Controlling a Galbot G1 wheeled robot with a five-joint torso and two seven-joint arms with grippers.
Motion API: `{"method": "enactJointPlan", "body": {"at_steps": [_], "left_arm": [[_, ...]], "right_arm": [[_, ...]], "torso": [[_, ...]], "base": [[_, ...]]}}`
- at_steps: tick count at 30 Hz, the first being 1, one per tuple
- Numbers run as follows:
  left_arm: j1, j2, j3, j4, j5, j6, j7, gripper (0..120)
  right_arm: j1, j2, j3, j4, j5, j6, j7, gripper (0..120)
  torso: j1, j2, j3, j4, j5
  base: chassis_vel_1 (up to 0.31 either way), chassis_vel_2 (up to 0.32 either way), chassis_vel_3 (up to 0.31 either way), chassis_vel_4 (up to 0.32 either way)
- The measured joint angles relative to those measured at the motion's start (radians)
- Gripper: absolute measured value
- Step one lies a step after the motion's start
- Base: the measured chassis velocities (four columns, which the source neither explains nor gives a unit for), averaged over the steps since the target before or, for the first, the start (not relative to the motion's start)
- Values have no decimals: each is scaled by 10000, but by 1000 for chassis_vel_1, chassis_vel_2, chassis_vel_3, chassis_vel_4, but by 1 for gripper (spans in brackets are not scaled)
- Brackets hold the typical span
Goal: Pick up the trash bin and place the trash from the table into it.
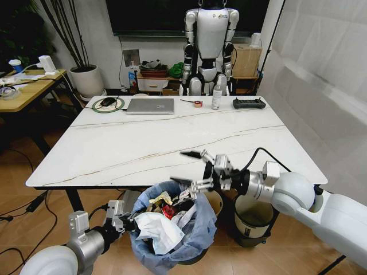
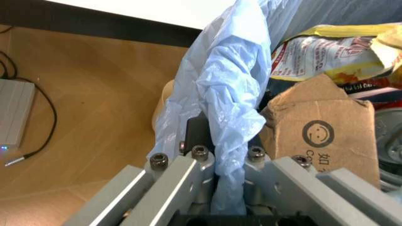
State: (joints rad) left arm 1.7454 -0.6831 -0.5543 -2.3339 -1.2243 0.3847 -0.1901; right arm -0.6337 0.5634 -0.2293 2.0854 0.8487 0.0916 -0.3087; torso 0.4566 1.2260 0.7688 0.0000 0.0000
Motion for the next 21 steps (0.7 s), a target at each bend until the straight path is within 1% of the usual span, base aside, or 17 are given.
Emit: {"method": "enactJointPlan", "body": {"at_steps": [3, 7, 10, 13, 15, 16, 18, 19, 20, 21], "left_arm": [[2, -10, -20, 0, 13, 0, 4, 0], [45, -43, -57, -10, 26, 0, 10, 0], [116, -134, -116, -26, 110, 0, 19, 0], [124, -150, -129, -36, 125, -3, 21, 0], [128, -151, -134, -45, 131, -6, 22, 0], [125, -152, -135, -45, 134, -9, 29, 0], [116, -162, -135, -43, 145, -12, 36, 0], [116, -162, -135, -43, 145, -12, 36, 0], [111, -174, -134, -42, 148, -14, 40, 0], [98, -210, -122, -34, 163, -16, 45, 0]], "right_arm": [[22, 46, 283, -222, 82, -302, 445, 100], [-48, 145, 450, -468, 159, -489, 742, 100], [-63, 438, 644, -1131, 395, -596, 1040, 100], [-98, 545, 846, -1504, 535, -596, 1175, 100], [-182, 612, 1126, -1845, 629, -596, 1234, 100], [-285, 668, 1469, -2196, 702, -604, 1265, 100], [-453, 708, 1895, -2475, 782, -697, 1317, 100], [-453, 708, 1895, -2475, 782, -697, 1317, 100], [-563, 715, 2115, -2583, 807, -739, 1341, 100], [-843, 730, 2556, -2706, 816, -821, 1377, 100]], "torso": [[0, 0, 0, 0, -1], [0, 0, 0, -2, 0], [0, 0, 0, 1, 1], [0, 0, 0, 1, 0], [0, 0, 0, 1, 2], [1, 0, 0, 0, 0], [0, 0, 1, 0, 2], [0, 0, 1, 0, 2], [1, 0, 0, 0, 2], [1, 0, 0, 1, 0]], "base": [[0, 0, 0, 0], [0, 0, 0, 0], [0, 0, 0, 0], [0, 0, 0, 0], [0, 0, 0, 0], [0, 0, 0, 0], [0, 0, 0, 0], [0, 0, 0, 0], [0, 0, 0, 0], [0, 0, 0, 0]]}}
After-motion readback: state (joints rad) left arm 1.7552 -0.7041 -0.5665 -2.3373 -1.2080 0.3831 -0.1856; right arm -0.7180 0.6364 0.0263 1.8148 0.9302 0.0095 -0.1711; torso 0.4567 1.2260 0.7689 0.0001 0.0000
